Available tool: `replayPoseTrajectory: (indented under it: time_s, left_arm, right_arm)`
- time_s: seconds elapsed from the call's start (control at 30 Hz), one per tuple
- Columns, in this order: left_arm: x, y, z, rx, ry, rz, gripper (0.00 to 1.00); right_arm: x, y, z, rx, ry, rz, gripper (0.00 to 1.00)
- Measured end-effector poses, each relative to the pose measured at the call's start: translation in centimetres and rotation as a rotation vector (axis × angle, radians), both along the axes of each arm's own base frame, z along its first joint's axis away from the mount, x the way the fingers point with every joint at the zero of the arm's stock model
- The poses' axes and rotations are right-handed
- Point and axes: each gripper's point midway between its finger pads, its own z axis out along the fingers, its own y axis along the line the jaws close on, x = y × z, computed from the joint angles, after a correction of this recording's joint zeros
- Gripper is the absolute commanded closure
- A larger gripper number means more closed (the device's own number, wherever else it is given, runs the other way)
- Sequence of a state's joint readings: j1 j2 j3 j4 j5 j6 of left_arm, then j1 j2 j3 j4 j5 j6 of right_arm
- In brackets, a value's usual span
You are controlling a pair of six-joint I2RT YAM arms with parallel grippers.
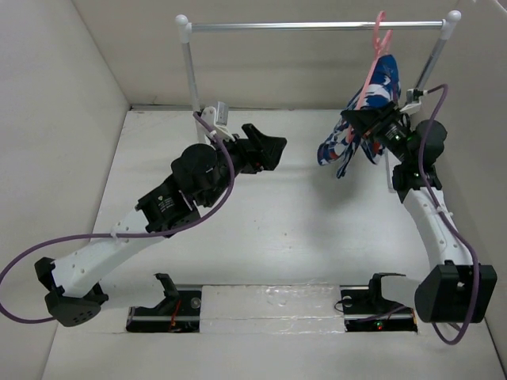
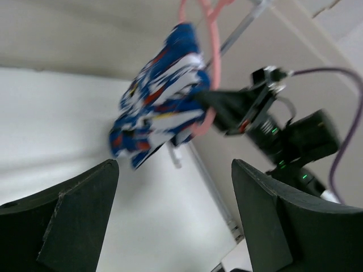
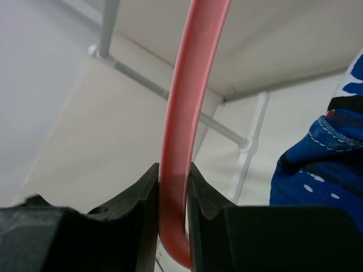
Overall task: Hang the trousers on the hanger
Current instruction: Place the hanger at the clothesline.
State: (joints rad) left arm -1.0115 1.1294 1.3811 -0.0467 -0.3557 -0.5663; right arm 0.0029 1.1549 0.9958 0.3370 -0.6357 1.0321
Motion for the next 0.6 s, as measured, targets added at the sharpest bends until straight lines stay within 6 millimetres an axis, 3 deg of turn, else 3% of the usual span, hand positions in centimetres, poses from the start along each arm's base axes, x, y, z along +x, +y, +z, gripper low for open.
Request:
replayPoseTrajectory:
  time_s: [0.17,0.33,0.47,0.6]
  left_arm:
    - [0.1,0.9,-5.1,0.094,0.083,0.029,0.23]
    - [-0.3,1.5,-9.0,0.152,0.153,0.035,0.23]
    - [-0.5,1.6,-10.5,0.17,0.184,0.037,0.23]
    - [-0.5,1.6,-11.1,0.176,0.197,0.037,0.23]
  right_arm:
    - [2.4,-2.7,2.7,0.051,-0.062,-0.032,1.0]
    - [2.7,-4.7,4.4,0.077,-0.091,-0.051,1.0]
    - [3.5,-6.0,4.8,0.102,-0.106,-0.046,1.0]
    - [5.1,-7.5,3.8,0.117,-0.09,-0.061,1.0]
